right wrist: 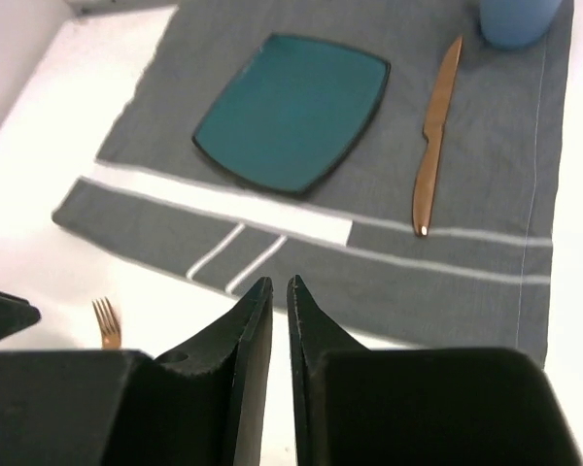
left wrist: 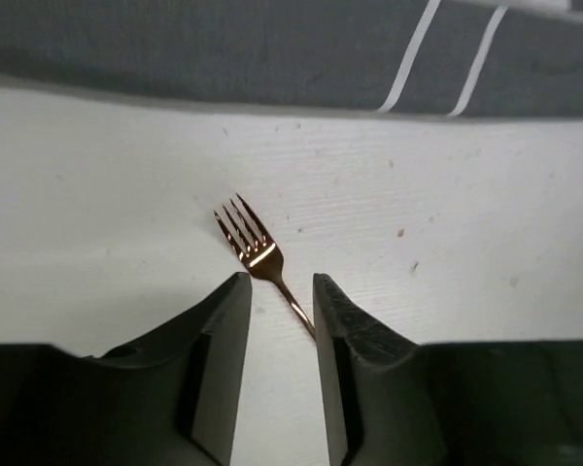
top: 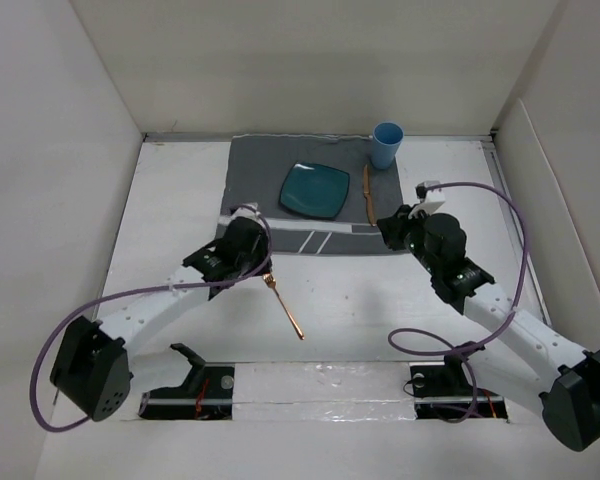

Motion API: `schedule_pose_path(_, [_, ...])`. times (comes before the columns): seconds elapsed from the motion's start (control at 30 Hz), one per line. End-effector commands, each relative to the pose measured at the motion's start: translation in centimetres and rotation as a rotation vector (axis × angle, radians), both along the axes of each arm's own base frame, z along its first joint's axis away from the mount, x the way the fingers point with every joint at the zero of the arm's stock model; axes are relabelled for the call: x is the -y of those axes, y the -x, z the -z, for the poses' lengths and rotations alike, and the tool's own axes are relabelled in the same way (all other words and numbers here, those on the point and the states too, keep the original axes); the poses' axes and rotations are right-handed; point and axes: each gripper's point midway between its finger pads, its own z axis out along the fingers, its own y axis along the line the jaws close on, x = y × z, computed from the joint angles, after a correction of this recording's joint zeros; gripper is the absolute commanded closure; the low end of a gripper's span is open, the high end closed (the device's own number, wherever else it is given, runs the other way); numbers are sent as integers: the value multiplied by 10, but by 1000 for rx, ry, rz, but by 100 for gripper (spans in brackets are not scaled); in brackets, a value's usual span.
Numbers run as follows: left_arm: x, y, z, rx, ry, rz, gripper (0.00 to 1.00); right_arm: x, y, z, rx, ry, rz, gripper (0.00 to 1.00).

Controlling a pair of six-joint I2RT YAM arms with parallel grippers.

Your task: Set the dinner table for one person

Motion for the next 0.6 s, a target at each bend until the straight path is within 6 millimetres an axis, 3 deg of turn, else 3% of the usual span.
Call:
schedule_pose_path(0.0, [22, 4, 4, 0, -71, -32, 69, -5, -1, -16, 79, -60, -20, 82])
schedule_pose_path(0.03, [38, 22, 8, -13, -103, 9, 68, -5, -2, -14, 71, -53, -22, 82])
schedule_pose_path(0.07, [42, 23, 9, -15, -96, -37, 68, -4, -1, -5, 29, -33, -20, 82])
schedule_pose_path(0.17, [53, 32, 14, -21, -43, -59, 59, 0, -1, -10, 32, -22, -1, 81])
schedule_pose_path(0.33, [46, 47, 35, -42, 31, -179, 59, 7, 1, -16, 51, -38, 10, 80])
schedule_pose_path(0.43, [52, 60, 39, -21, 28, -213, 60, 7, 1, -17, 53, -39, 10, 79])
schedule_pose_path(0.5, [57, 67, 40, 35, -22, -223, 60, 4, 2, -15, 43, -32, -8, 79])
schedule_pose_path(0.57, [49, 70, 49, 23, -67, -285, 61, 3, 2, -15, 41, -32, -11, 78])
